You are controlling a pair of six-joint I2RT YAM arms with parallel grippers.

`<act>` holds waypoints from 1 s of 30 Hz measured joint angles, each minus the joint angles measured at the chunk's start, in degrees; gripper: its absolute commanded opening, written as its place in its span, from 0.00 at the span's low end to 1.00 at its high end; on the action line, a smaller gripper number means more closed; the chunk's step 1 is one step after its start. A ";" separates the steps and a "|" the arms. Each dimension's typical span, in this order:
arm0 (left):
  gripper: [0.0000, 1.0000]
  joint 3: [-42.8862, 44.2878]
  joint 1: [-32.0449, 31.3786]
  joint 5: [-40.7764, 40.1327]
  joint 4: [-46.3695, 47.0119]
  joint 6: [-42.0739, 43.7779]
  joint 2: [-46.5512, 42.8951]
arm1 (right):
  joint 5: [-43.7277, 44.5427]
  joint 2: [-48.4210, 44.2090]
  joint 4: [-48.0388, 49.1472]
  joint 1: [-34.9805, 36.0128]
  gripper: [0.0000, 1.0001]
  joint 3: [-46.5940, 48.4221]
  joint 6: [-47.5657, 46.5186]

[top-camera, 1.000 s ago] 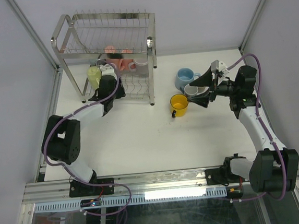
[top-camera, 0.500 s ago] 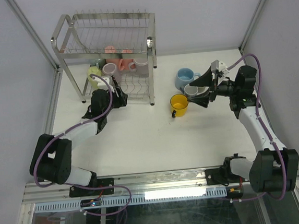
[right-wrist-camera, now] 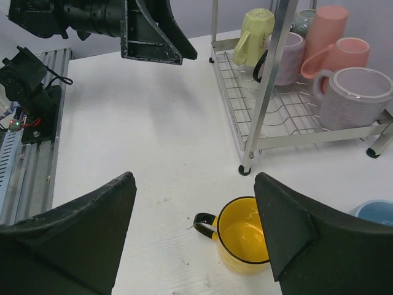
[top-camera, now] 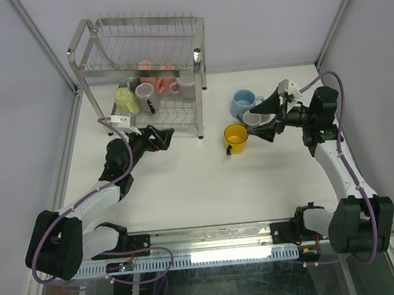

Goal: Load the cups into the dish rack
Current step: Turn the cup upside down in the dish rack, then pick up the cup at the center of the board.

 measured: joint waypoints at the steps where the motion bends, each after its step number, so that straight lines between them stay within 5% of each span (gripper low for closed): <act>1: 0.99 -0.81 0.02 1.42 1.14 -0.90 -0.13 | -0.02 0.00 0.00 0.00 0.82 -0.04 -0.17; 9: 0.99 -3.39 0.04 10.78 5.88 -8.13 -1.36 | -0.66 0.00 -4.72 -0.02 0.83 -0.39 -6.82; 14: 0.99 -3.52 0.04 12.11 5.42 -9.84 -4.48 | -1.49 0.42 -17.70 -0.11 0.91 1.62 -20.76; 22: 0.99 -3.32 0.04 13.27 0.61 -11.67 -6.47 | 4.33 9.33 -51.41 2.23 0.99 17.66 -54.34; 30: 0.99 -4.37 0.04 11.52 -2.01 -12.35 -11.54 | 18.25 21.64 -63.60 10.40 0.99 28.89 -66.23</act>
